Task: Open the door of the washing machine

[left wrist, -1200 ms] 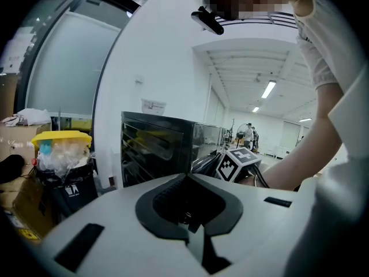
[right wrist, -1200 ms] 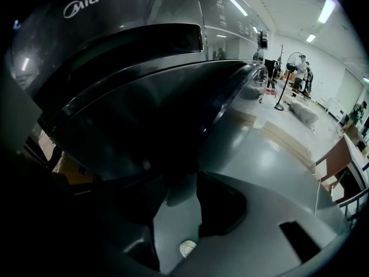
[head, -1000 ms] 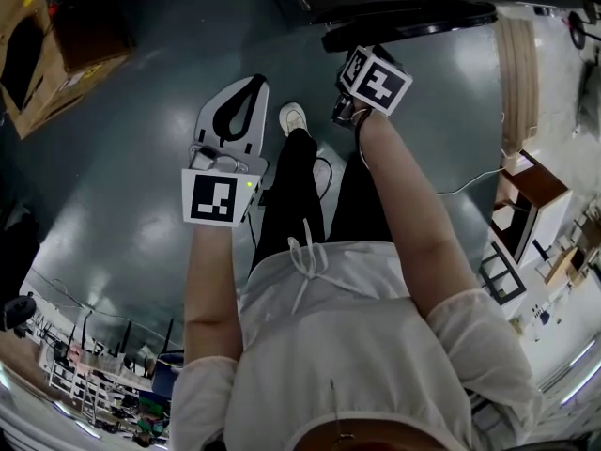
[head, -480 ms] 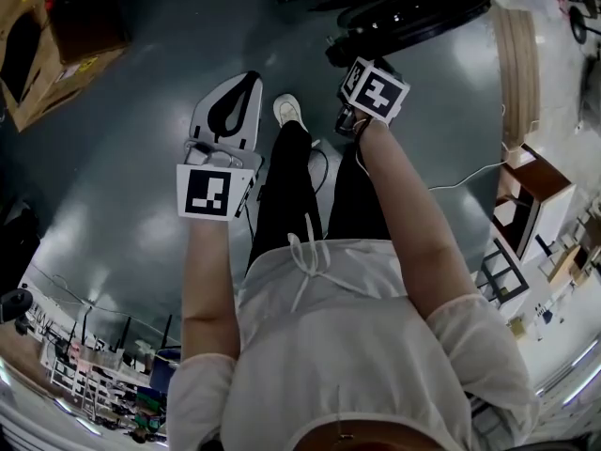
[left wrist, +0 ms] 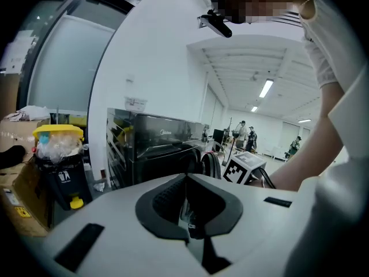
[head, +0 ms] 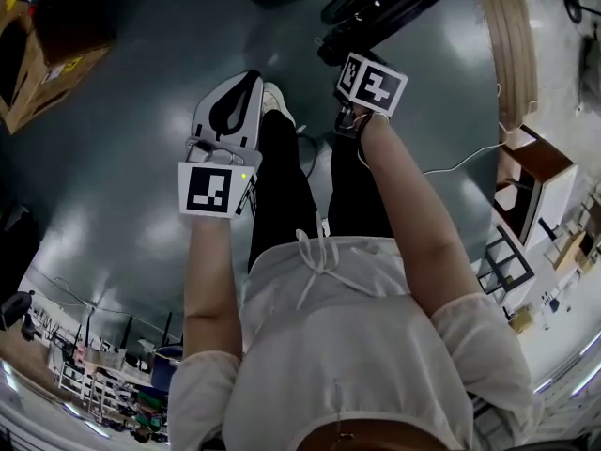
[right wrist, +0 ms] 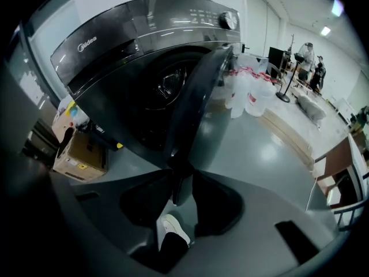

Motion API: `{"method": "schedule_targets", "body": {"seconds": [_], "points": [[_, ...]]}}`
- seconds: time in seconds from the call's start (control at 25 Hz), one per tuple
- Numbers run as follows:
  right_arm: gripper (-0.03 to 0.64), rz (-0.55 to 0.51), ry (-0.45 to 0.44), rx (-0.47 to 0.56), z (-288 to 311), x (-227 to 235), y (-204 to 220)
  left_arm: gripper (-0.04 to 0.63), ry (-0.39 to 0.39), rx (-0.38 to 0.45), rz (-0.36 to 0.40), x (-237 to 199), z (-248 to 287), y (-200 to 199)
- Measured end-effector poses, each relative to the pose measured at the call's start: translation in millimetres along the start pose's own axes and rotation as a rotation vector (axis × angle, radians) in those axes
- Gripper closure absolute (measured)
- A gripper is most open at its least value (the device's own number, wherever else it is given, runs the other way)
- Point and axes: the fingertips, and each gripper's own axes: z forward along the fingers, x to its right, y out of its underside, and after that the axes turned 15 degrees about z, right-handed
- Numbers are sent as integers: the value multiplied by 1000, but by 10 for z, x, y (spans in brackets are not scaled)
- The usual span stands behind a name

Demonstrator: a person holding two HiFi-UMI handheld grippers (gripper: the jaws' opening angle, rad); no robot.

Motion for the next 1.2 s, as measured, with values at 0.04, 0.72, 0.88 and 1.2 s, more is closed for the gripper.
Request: {"method": "schedule_targets", "body": {"seconds": [0.04, 0.72, 0.88, 1.2], "points": [[502, 16, -1, -5, -27, 96, 18, 574, 6, -1, 1, 94, 5, 6], [533, 2, -9, -34, -368, 1658, 37, 574, 53, -19, 74, 1435, 393, 9], [526, 1, -66, -58, -365, 1943, -46, 574, 51, -24, 70, 1749, 575, 34], [524, -54, -102, -68, -446, 2485, -217, 574, 93, -47, 72, 2357, 853, -16]]}}
